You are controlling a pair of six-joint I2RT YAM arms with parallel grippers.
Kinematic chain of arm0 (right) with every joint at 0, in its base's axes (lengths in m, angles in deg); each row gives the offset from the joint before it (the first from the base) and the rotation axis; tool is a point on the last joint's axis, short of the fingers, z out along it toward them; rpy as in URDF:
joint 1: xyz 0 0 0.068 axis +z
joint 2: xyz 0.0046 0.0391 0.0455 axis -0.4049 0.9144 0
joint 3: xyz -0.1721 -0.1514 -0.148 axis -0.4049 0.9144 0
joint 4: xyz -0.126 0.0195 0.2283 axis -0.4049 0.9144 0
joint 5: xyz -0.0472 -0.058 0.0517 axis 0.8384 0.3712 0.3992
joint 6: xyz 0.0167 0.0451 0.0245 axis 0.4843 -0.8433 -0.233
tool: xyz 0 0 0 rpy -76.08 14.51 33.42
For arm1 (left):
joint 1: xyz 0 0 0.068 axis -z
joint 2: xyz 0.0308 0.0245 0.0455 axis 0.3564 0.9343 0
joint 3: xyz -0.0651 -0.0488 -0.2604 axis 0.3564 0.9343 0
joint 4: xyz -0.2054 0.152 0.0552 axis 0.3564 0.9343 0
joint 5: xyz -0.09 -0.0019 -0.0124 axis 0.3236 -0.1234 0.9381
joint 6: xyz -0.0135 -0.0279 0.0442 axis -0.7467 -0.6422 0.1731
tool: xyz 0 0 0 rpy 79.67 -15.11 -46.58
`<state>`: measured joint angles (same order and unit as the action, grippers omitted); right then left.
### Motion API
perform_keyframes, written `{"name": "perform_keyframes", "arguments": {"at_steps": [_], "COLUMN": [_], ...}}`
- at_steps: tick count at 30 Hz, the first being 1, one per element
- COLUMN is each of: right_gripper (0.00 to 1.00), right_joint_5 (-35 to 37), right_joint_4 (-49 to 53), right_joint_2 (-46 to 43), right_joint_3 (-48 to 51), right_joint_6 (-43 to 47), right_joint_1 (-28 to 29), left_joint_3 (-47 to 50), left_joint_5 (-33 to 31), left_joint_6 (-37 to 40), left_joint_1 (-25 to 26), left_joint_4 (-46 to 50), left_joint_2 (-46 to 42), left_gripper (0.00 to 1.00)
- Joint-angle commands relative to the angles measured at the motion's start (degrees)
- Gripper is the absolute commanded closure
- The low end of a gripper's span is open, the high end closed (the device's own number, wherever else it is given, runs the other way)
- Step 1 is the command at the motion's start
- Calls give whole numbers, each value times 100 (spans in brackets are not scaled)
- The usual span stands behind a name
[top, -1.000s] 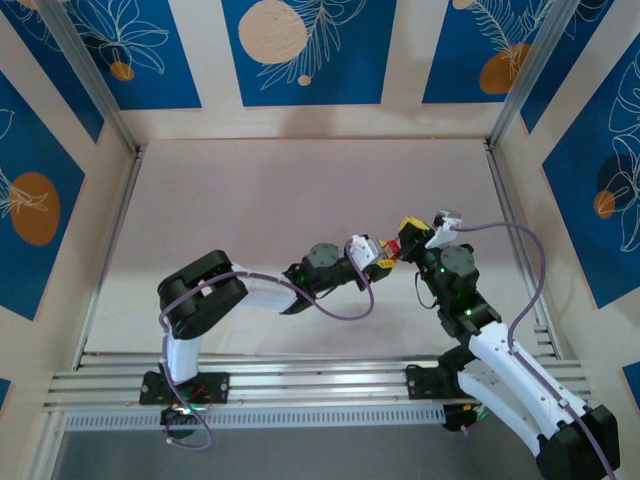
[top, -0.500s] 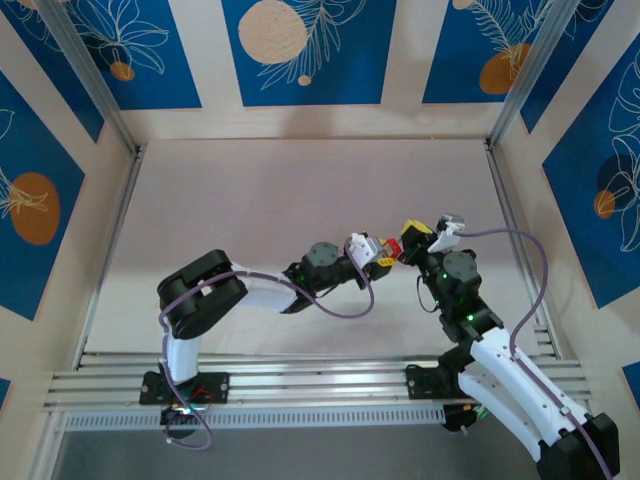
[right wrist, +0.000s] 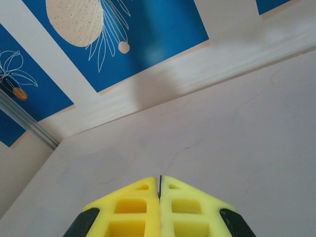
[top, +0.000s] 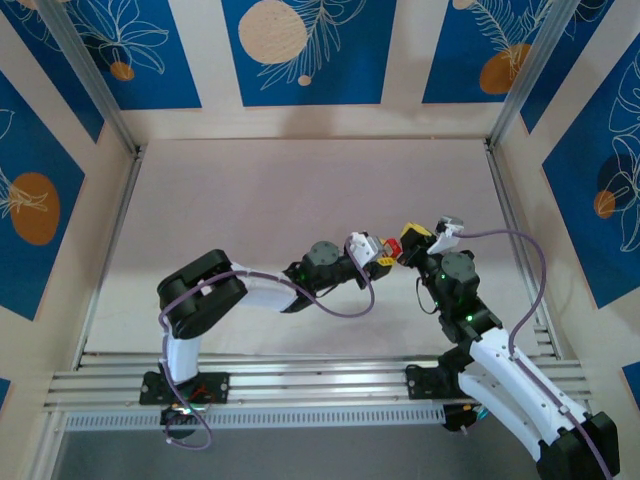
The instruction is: Unlock with the key
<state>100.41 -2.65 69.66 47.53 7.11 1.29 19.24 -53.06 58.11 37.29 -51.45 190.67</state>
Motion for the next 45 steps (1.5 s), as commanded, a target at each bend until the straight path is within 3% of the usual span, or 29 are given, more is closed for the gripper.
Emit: {"name": "perform_keyframes", "arguments": {"at_steps": [1, 45], "right_gripper": [100, 100], "right_joint_5": [50, -147], "right_joint_4": [-151, -256], "right_joint_2": [-5, 116], "right_joint_3": [-8, 394], "right_joint_6": [-100, -119], "right_joint_1": [50, 199], "left_joint_3": [-163, -257], "left_joint_5": [25, 77], "left_joint_6": [-102, -468], "left_joint_1": [-34, -109], "left_joint_4": [-193, -412], "left_joint_2": [-35, -267], "left_gripper": [80, 81]}}
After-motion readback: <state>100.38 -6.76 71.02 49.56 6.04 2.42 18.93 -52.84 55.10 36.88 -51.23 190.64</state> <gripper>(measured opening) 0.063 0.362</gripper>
